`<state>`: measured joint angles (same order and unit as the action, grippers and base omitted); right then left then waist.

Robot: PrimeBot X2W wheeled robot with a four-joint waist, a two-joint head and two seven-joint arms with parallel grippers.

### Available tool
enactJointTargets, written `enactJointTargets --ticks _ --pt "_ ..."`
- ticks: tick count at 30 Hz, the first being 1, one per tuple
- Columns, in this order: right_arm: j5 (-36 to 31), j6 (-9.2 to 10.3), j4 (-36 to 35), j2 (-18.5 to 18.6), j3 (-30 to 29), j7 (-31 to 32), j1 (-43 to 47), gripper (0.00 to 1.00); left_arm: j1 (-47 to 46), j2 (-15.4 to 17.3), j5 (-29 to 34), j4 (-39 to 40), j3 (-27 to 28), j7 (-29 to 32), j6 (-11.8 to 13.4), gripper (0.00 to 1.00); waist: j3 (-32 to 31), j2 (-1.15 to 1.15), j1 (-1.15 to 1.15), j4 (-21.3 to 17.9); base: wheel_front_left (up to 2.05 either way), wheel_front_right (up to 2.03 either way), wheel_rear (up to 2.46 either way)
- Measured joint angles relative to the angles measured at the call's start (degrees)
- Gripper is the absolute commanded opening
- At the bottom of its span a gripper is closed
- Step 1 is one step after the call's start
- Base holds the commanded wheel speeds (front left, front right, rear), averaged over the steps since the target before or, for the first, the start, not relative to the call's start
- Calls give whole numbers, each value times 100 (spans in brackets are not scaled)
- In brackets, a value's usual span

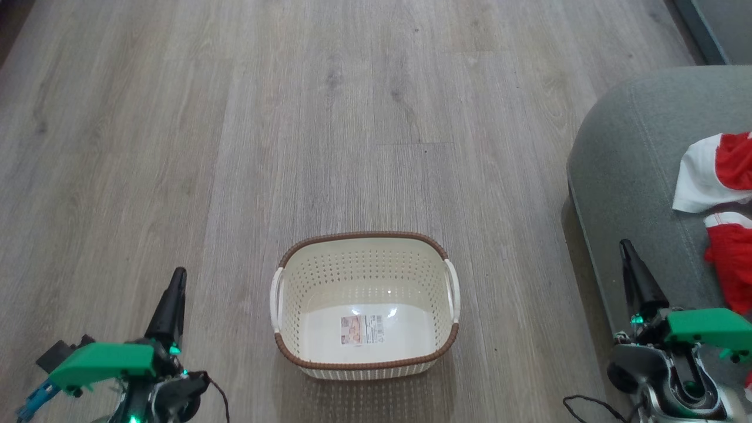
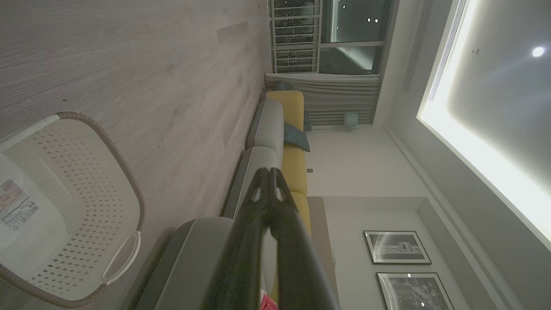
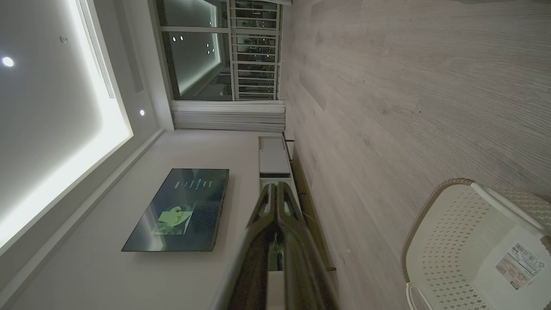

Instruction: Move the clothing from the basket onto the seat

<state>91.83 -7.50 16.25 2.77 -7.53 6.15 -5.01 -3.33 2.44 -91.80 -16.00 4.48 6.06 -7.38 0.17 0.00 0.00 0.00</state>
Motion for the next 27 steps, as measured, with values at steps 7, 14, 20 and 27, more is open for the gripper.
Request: enactJointTargets --ticks 7,14,20,27 --pt "0 0 0 0 0 0 0 0 0 0 0 0 0 0 0 0 0 0 0 0 0 0 0" --pt "0 0 0 -1 -1 0 0 0 0 0 0 0 0 0 0 0 0 0 0 0 0 0 0" --pt "0 0 0 -1 -1 0 0 0 0 0 0 0 0 0 0 0 0 0 0 0 0 0 0" --pt "0 0 0 -1 -1 0 0 0 0 0 0 0 0 0 0 0 0 0 0 0 0 0 0"
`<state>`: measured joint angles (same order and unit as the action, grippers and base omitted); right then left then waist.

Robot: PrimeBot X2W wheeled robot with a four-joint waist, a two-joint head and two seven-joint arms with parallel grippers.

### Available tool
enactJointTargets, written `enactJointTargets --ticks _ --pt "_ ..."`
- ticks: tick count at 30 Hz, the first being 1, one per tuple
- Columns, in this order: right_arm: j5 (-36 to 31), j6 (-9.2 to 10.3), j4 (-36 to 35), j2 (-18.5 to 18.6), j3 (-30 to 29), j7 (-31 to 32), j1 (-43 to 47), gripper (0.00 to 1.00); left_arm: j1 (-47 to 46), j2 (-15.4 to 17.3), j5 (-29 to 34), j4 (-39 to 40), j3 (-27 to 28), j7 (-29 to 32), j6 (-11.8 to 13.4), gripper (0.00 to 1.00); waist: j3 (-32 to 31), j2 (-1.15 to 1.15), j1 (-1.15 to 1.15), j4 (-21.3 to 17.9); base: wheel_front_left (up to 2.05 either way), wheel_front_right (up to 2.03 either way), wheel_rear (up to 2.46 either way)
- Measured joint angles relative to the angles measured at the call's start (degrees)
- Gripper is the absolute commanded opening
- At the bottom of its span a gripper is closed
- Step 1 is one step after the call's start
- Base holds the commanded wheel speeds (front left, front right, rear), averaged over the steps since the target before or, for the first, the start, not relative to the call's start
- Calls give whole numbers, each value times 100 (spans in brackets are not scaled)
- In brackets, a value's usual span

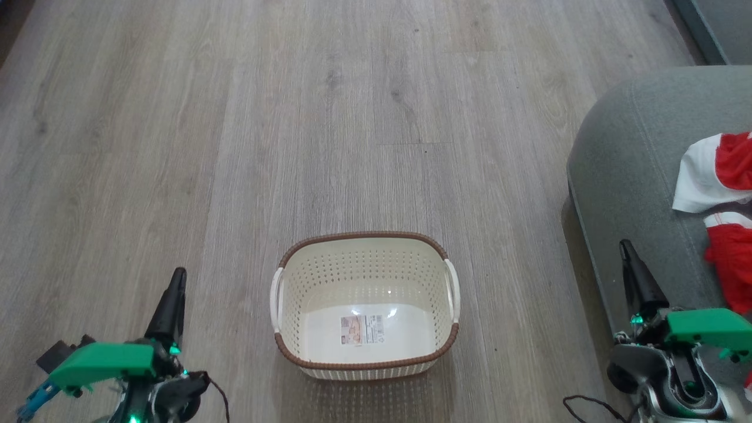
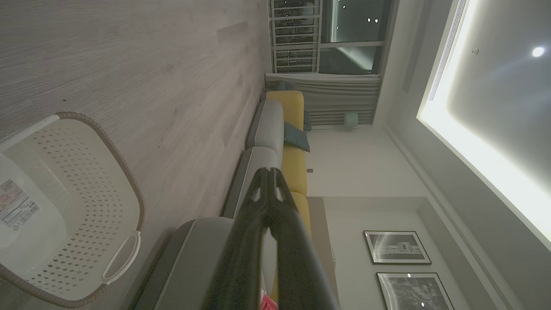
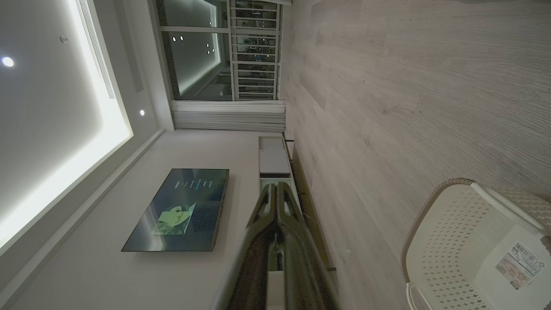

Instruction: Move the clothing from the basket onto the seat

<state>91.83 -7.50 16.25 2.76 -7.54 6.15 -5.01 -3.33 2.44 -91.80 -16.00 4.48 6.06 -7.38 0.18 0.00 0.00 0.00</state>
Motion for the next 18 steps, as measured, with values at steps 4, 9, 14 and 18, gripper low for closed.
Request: enactJointTargets --ticks 4,9,14,18 --pt "0 0 0 0 0 0 0 0 0 -1 0 0 1 0 0 0 0 0 0 0 0 0 0" --pt "0 0 0 -1 0 0 0 0 0 -1 0 0 1 0 0 0 0 0 0 0 0 0 0" --pt "0 0 0 -1 0 0 0 0 0 -1 0 0 1 0 0 0 0 0 0 0 0 0 0" --pt "0 0 0 -1 0 0 0 0 0 -1 0 0 1 0 0 0 0 0 0 0 0 0 0"
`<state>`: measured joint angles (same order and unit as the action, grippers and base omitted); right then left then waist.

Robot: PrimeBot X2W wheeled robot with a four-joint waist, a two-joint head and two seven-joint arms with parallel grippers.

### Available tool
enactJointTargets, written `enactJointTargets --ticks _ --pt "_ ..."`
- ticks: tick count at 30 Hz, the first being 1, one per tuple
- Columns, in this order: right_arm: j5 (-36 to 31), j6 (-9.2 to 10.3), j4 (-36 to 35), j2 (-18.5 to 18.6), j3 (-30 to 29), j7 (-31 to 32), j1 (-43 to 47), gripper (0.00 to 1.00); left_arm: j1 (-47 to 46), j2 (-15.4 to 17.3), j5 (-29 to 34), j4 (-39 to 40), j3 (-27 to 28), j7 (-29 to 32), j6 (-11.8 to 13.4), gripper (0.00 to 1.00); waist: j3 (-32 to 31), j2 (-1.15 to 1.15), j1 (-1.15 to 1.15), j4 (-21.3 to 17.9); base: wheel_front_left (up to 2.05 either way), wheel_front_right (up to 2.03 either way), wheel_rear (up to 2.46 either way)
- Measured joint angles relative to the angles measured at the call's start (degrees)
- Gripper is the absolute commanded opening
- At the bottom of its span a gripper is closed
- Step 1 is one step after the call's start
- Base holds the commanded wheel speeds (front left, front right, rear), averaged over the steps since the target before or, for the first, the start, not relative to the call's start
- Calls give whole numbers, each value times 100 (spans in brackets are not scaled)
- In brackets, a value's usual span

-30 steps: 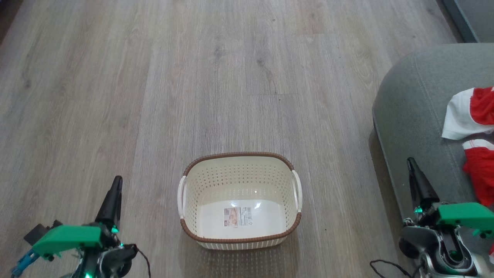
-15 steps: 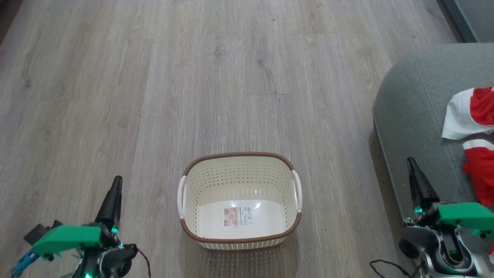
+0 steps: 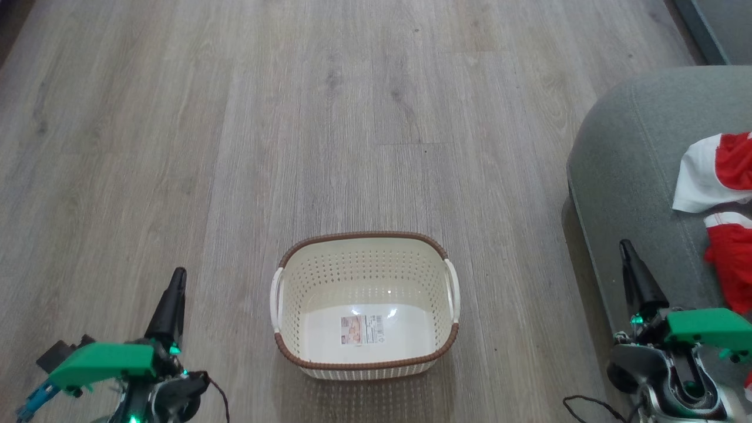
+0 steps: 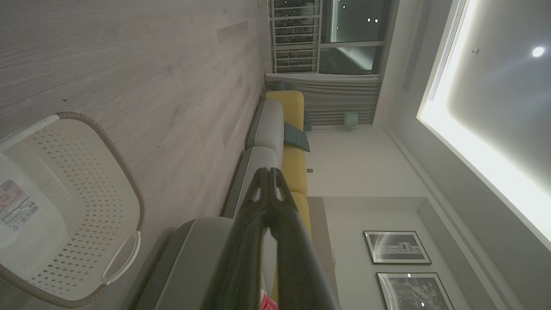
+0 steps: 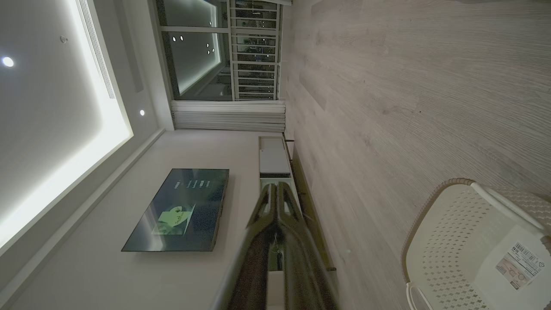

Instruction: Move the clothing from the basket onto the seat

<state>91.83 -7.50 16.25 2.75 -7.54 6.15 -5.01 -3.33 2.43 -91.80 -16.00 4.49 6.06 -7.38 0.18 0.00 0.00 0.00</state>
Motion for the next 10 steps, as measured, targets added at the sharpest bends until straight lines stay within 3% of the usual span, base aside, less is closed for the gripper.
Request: enactJointTargets --ticks 10 --pt "0 0 0 0 0 0 0 0 0 0 0 0 0 0 0 0 0 0 0 0 0 0 0"
